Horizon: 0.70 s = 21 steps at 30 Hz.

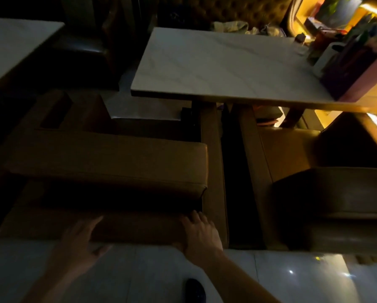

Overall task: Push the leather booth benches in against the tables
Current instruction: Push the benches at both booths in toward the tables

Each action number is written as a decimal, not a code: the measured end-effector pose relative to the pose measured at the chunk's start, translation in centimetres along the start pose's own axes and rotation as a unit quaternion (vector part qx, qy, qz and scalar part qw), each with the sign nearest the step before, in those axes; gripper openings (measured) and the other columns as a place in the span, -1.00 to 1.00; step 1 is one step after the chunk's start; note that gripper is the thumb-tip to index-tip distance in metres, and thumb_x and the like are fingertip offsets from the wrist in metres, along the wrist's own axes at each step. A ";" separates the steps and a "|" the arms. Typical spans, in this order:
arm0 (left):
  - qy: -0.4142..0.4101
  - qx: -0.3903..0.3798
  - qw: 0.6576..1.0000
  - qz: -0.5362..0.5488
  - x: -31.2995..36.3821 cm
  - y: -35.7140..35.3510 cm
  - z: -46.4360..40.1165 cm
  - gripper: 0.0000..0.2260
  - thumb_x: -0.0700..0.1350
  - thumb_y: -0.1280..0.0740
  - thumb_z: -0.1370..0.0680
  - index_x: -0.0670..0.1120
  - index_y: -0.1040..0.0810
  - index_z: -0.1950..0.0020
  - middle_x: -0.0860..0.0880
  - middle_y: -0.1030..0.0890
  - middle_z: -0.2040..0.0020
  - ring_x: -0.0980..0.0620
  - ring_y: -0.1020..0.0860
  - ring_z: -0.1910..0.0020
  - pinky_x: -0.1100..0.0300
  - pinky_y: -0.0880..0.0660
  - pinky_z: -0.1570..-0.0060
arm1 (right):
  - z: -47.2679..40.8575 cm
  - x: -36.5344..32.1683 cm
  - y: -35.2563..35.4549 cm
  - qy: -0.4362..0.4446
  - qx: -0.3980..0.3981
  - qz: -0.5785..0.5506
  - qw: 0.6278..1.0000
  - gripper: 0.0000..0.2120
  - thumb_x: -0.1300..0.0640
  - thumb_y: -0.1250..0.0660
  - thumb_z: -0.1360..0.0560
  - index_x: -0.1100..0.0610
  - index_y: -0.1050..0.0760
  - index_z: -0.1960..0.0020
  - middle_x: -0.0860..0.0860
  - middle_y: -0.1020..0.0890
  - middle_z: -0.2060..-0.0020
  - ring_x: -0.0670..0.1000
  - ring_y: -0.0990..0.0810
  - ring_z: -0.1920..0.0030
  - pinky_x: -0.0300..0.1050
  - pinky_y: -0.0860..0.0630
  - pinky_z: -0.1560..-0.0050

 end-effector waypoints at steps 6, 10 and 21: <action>-0.052 -0.028 0.997 -0.057 -4.1 -1.4 -4.0 -0.17 0.34 -0.37 -0.42 0.19 -0.04 -0.57 -0.04 -0.12 -0.59 -0.17 -0.13 -0.53 -0.09 -0.17 -0.45 | -0.4 -1.8 -4.3 -0.053 0.020 0.024 0.998 -0.10 -0.32 -0.25 -0.52 -0.15 0.28 -0.59 0.19 0.22 -0.60 0.27 0.29 -0.57 0.23 0.20 -0.56; -0.097 -0.014 0.991 -0.085 -6.0 -1.7 -5.0 -0.12 0.30 -0.38 -0.43 0.14 0.05 -0.59 -0.02 -0.04 -0.61 -0.13 0.04 -0.57 -0.11 0.00 -0.51 | -0.9 -2.6 -4.9 -0.088 0.062 0.036 0.994 -0.17 -0.25 -0.22 -0.58 -0.18 0.31 -0.58 0.28 0.21 -0.58 0.35 0.28 -0.56 0.35 0.12 -0.55; -0.108 0.026 0.992 -0.063 -6.3 -2.2 -6.4 -0.28 0.16 -0.38 -0.50 0.16 -0.09 -0.57 -0.04 -0.13 -0.59 -0.16 -0.03 -0.56 -0.12 -0.11 -0.49 | -2.9 -1.7 -5.1 -0.106 0.071 0.053 0.990 -0.20 -0.27 -0.17 -0.58 -0.18 0.29 -0.58 0.30 0.14 -0.58 0.36 0.25 -0.56 0.37 0.07 -0.54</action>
Point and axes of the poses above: each hand's wrist, its own z-axis away from the middle knuckle, its own y-axis out of the back of the hand, x = y × z, the point moved 10 cm from there along -z, towards the middle knuckle
